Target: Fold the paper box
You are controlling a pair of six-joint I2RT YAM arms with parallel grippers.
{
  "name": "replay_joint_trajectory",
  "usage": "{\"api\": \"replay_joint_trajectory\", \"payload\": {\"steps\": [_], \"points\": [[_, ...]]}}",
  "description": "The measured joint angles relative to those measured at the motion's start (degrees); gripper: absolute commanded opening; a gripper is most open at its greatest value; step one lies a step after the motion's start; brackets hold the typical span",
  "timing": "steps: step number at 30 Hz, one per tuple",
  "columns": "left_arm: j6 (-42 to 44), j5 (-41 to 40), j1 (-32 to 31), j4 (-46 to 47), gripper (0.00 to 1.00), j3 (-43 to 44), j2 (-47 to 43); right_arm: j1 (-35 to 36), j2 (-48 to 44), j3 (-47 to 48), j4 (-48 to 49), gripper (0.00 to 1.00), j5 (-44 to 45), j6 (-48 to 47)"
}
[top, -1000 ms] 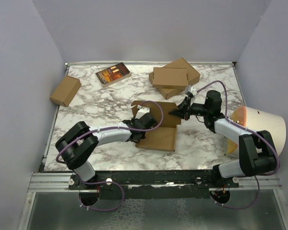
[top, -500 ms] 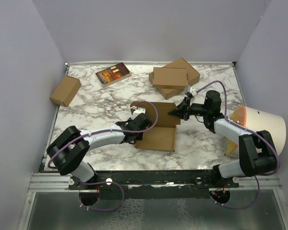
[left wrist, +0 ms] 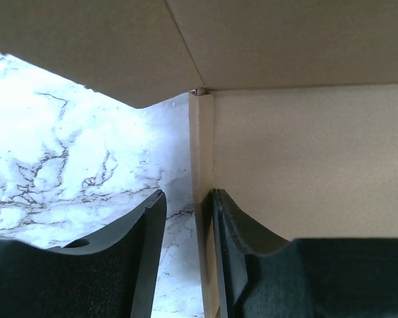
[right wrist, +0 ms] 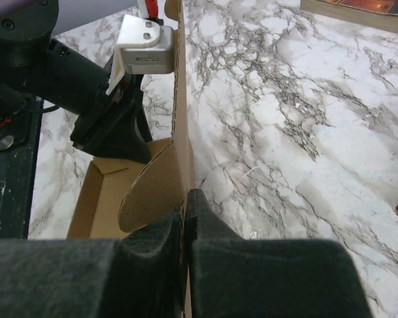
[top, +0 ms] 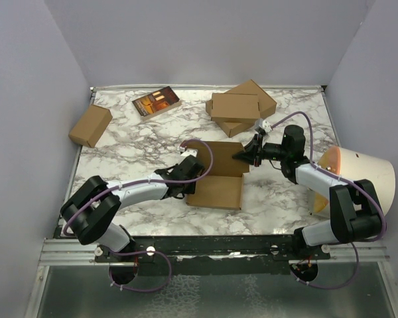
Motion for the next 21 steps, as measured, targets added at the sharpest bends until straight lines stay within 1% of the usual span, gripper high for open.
{"api": "replay_joint_trajectory", "payload": {"steps": [4,5,6,7,8,9,10,17,19,21], "points": [[0.0,0.8,0.0,0.1,0.36,0.0,1.2,0.0,0.0,0.0,0.0,0.02,0.0,0.0],[0.0,1.0,0.0,0.1,0.34,0.0,1.3,0.0,0.1,0.0,0.0,0.02,0.0,0.0],[0.0,1.1,0.0,0.0,0.31,0.0,1.3,0.0,0.1,0.0,0.0,0.02,0.0,0.0],[0.0,1.2,0.0,0.0,0.26,0.0,1.3,0.0,0.2,0.0,0.0,0.02,0.0,0.0],[0.0,1.4,0.0,0.0,0.19,0.0,1.3,0.1,0.2,0.0,0.0,0.02,0.0,0.0],[0.0,1.6,0.0,-0.1,0.07,0.0,1.3,0.1,0.3,0.0,0.0,0.02,0.0,0.0],[-0.1,1.7,0.0,-0.1,0.0,0.0,1.3,0.1,0.4,0.0,0.0,0.02,0.0,0.0],[0.1,0.7,-0.3,-1.9,0.01,2.2,3.1,0.3,0.5,0.0,-0.4,0.02,-0.1,0.2],[0.3,0.1,-0.5,-2.5,0.16,2.8,3.5,0.3,0.5,0.0,-0.4,0.02,-0.1,0.2],[0.5,-0.3,-0.6,-2.8,0.28,2.9,3.5,0.3,0.5,0.0,-0.4,0.02,-0.1,0.2]]}}
